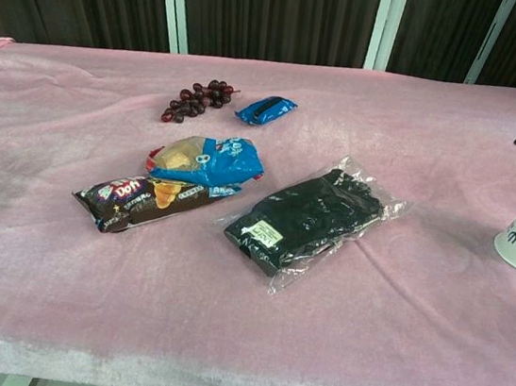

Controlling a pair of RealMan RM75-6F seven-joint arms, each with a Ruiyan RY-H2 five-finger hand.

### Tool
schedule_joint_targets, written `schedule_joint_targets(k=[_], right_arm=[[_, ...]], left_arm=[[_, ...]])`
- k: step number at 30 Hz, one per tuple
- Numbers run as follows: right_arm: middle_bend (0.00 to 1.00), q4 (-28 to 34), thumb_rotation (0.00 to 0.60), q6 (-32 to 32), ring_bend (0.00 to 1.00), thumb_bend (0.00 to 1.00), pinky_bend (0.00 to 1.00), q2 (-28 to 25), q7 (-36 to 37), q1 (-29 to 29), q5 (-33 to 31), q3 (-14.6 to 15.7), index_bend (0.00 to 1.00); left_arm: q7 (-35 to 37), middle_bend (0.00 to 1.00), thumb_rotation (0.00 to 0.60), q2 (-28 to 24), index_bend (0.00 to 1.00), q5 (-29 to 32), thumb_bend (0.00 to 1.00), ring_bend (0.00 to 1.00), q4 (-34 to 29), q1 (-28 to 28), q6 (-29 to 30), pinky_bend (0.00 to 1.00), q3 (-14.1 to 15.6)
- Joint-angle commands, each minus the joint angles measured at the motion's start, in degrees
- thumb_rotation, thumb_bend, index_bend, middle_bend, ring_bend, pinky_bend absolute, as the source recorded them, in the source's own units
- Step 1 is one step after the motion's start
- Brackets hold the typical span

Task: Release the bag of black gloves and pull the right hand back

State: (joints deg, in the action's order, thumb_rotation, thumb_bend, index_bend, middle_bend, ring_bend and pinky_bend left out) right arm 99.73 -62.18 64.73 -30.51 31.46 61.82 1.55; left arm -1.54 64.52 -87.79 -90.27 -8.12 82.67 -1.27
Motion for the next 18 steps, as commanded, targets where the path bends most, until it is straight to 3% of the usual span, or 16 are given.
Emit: schedule_joint_targets(k=[1, 3, 7, 11, 18], right_arm=[[0.0, 4.5, 0.6, -15.2, 0.0, 0.41, 0.0, -3.9, 7.8, -9.2, 14.8, 2.9, 0.0], [0.0, 2.0, 0.6, -24.5, 0.0, 0.41, 0.0, -2.7, 11.1, -15.1, 21.5, 5.1, 0.0], [0.0, -6.0, 0.6, -35.6, 0.0, 0.41, 0.0, 1.7, 16.2, -22.8, 28.3, 7.0, 0.0], [0.0, -9.5, 0.6, -35.0, 0.0, 0.41, 0.0, 2.6, 21.9, -24.0, 28.9, 6.5, 0.0], [0.0, -9.2, 0.6, -31.6, 0.0, 0.41, 0.0, 2.3, 21.2, -24.3, 26.4, 4.2, 0.0]], left_arm=[[0.0, 0.01, 0.6, 0.1, 0.0, -0.3, 0.37, 0.0, 0.1, 0.0, 0.3, 0.0, 0.0], [0.0, 0.01, 0.6, 0.4, 0.0, -0.8, 0.37, 0.0, 0.4, 0.1, 0.9, 0.0, 0.0], [-0.4, 0.02, 0.6, 0.7, 0.0, -1.1, 0.37, 0.0, 0.6, 0.3, 1.5, 0.0, 0.0], [-1.0, 0.02, 0.6, 0.9, 0.0, -1.6, 0.37, 0.0, 0.5, 0.3, 1.9, 0.0, 0.0], [-1.3, 0.02, 0.6, 1.0, 0.0, -1.6, 0.37, 0.0, 0.5, 0.2, 1.7, 0.0, 0.1]])
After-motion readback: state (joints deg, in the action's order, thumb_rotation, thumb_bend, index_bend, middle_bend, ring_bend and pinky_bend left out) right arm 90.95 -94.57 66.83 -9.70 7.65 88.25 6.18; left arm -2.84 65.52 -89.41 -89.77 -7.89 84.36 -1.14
